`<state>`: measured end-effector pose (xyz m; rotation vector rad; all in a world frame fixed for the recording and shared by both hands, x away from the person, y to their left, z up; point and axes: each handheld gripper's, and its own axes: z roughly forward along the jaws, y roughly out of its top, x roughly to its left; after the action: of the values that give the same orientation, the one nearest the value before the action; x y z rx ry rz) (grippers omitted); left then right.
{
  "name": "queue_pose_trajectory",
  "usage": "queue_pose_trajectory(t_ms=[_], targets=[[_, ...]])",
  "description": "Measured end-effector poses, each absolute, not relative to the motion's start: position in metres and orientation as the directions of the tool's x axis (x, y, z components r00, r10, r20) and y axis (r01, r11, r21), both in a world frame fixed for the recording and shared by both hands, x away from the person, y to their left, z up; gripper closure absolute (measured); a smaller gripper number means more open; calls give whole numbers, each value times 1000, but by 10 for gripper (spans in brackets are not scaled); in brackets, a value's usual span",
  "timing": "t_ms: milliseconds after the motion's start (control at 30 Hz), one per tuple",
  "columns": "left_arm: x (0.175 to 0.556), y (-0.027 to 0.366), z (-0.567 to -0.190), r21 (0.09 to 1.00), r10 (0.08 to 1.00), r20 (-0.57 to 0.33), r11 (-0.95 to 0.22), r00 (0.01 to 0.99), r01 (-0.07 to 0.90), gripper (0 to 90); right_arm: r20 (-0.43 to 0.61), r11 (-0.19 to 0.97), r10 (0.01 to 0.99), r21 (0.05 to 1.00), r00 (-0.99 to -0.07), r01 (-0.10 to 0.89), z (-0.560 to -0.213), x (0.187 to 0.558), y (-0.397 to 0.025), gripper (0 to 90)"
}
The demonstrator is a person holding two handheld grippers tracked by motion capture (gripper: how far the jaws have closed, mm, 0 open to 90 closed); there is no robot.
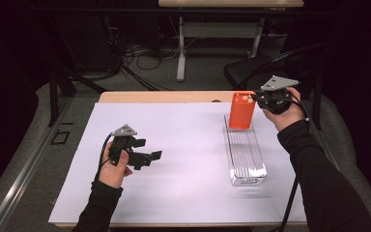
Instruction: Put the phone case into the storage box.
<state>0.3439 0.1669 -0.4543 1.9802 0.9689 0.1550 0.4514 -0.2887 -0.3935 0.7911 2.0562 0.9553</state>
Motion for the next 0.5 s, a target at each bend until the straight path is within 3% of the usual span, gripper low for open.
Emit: queue_pose_trajectory(t_ms=[500], targets=[[346,169,-457,763,692,-257,-283,675,581,166,-428,578,731,802,-531,150,-425,460,-288,808]])
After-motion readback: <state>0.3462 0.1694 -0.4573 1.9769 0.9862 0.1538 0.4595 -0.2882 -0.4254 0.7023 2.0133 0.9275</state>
